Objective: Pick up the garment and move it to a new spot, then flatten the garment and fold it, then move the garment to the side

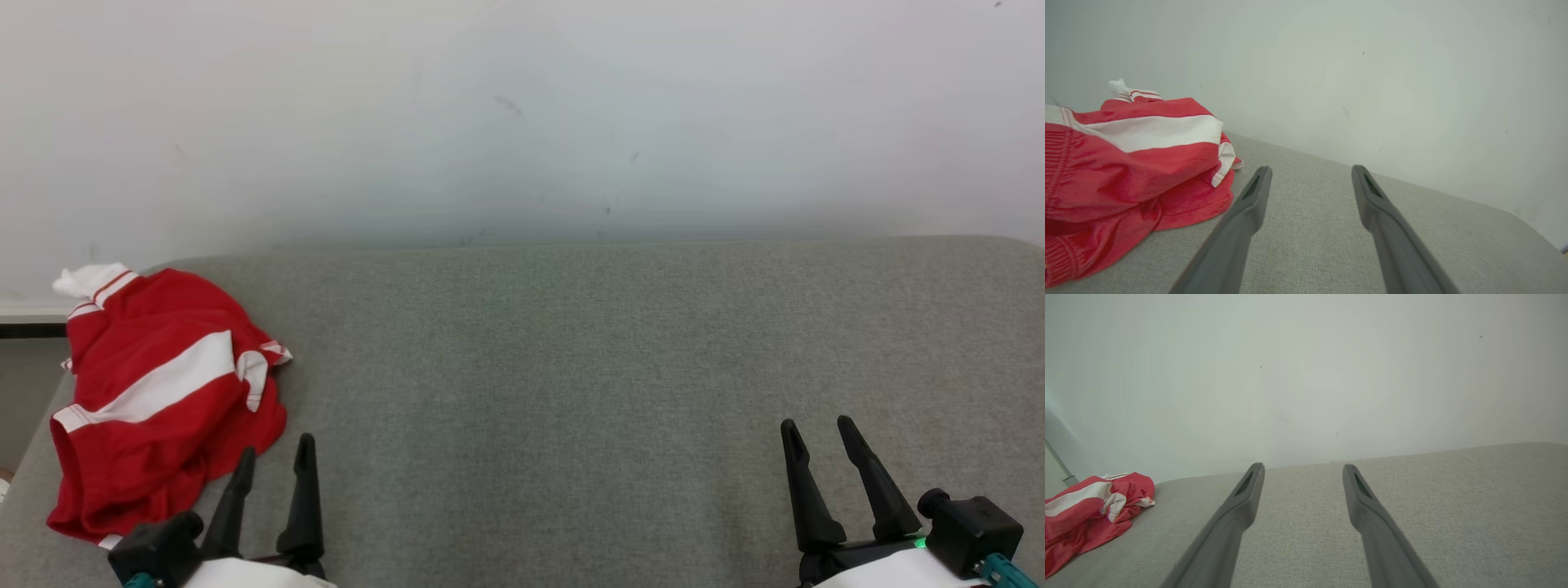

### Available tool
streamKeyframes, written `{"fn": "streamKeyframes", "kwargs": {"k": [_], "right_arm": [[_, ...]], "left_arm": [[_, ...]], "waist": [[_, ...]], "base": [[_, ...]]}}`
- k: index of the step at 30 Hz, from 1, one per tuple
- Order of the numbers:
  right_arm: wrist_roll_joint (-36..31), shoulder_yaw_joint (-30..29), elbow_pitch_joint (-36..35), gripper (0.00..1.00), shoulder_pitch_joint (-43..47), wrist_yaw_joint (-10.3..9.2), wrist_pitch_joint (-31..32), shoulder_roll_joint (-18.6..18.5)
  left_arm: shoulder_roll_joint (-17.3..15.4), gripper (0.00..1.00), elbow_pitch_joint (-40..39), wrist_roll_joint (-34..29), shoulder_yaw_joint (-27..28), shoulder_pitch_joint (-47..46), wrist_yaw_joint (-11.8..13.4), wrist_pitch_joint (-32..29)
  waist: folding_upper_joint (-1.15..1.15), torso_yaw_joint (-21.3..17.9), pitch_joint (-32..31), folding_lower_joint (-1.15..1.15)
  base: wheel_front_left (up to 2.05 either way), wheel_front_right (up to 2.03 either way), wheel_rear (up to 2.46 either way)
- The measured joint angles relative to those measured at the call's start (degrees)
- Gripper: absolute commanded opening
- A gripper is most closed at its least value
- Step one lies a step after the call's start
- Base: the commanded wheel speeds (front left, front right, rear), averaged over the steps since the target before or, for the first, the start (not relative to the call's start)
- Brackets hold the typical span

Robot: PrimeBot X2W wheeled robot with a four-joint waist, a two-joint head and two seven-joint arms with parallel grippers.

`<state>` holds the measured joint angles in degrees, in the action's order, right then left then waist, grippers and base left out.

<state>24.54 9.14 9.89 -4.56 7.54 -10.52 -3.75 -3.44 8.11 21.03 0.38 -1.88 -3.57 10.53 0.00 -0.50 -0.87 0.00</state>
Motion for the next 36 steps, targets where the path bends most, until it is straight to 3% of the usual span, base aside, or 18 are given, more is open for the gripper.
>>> {"fn": "streamKeyframes", "kwargs": {"k": [16,36], "right_arm": [[-5.31,0.49,0.04,1.00,0.02,0.00,-1.94,0.65],[-12.60,1.08,-0.38,1.00,0.02,0.00,-4.19,0.78]], "left_arm": [[0.59,1.00,0.44,-2.52,1.55,0.04,-1.69,1.91],[0.65,1.00,0.87,-11.60,1.22,0.04,-1.96,4.20]], "waist": [[0.00,-0.39,-0.48,0.00],[0.00,-0.75,-0.81,0.00]], "base": [[0.00,0.00,0.00],[0.00,0.00,0.00]]}}
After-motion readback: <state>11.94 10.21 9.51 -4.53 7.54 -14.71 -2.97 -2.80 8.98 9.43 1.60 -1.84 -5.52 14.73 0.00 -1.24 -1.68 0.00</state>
